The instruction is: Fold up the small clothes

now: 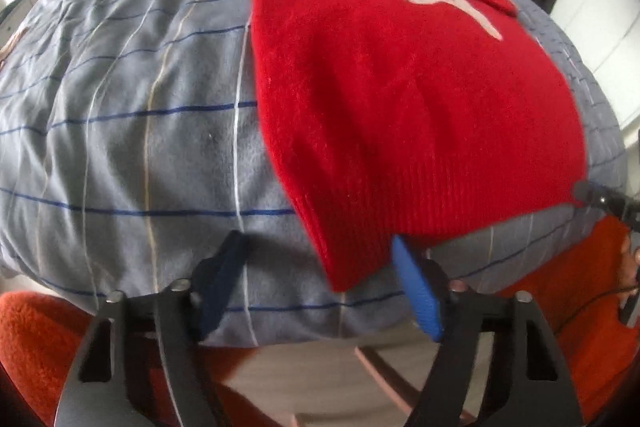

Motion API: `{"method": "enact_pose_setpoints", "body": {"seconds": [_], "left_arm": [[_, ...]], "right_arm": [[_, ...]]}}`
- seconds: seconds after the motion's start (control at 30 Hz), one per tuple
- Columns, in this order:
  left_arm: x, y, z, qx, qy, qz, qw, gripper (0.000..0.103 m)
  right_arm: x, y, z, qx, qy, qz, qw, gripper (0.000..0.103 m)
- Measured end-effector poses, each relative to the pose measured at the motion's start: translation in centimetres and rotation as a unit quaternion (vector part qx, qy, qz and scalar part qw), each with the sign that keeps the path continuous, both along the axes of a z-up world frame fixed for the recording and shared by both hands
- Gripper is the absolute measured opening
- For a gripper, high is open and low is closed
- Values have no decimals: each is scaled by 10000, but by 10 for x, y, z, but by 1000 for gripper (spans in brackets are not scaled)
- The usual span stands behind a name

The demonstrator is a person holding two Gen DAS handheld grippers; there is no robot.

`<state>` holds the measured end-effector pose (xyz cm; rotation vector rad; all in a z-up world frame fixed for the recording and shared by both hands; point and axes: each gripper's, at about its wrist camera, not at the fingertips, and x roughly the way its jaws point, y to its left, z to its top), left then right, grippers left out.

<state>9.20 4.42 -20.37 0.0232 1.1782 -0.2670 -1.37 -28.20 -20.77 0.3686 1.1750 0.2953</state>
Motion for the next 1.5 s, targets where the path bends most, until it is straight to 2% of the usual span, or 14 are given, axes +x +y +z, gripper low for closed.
{"method": "enact_pose_setpoints", "body": {"seconds": [0.03,0.07,0.1,0.3,0.4,0.57,0.73,1.03,1.17,1.23,1.27,1.3,1.4,1.5], "left_arm": [[0,2,2,-67,0,14,10000,50],[1,7,5,-210,11,23,9998,27],[2,11,7,-380,42,30,9993,9],[-8,32,22,-1099,78,106,9939,2],[-9,44,52,-1652,-30,170,9861,2],[49,57,95,-2241,-445,366,9729,2],[160,38,96,-2139,-716,529,9728,2],[309,6,70,-1714,-628,978,9783,2],[355,-1,55,-1288,-679,1432,9789,15],[368,9,48,-1136,-558,1769,9761,59],[365,17,50,-1174,-606,1904,9728,63],[359,26,55,-1281,-739,2004,9685,64],[332,38,76,-1491,-1122,1803,9658,67],[298,18,84,-1528,-1282,950,9753,76]], "right_arm": [[-1,-5,0,70,25,-74,9999,44],[-2,-11,3,169,12,-115,9998,18],[-4,-15,4,277,3,-138,9995,7],[-14,-31,18,603,-59,-267,9978,5],[-16,-37,35,852,-222,-337,9955,5],[21,-46,80,1055,-863,-444,9897,5],[116,-58,97,798,-1443,-759,9834,5],[287,-59,73,348,-1499,-1141,9815,5],[337,-64,49,545,-1387,-1381,9791,5],[357,-66,33,692,-1230,-1551,9778,15],[361,-71,27,690,-1185,-1735,9752,37],[359,-75,27,701,-1197,-1828,9733,47],[346,-85,39,650,-1478,-1876,9689,50],[327,-71,63,375,-1731,-1213,9767,50]]}}
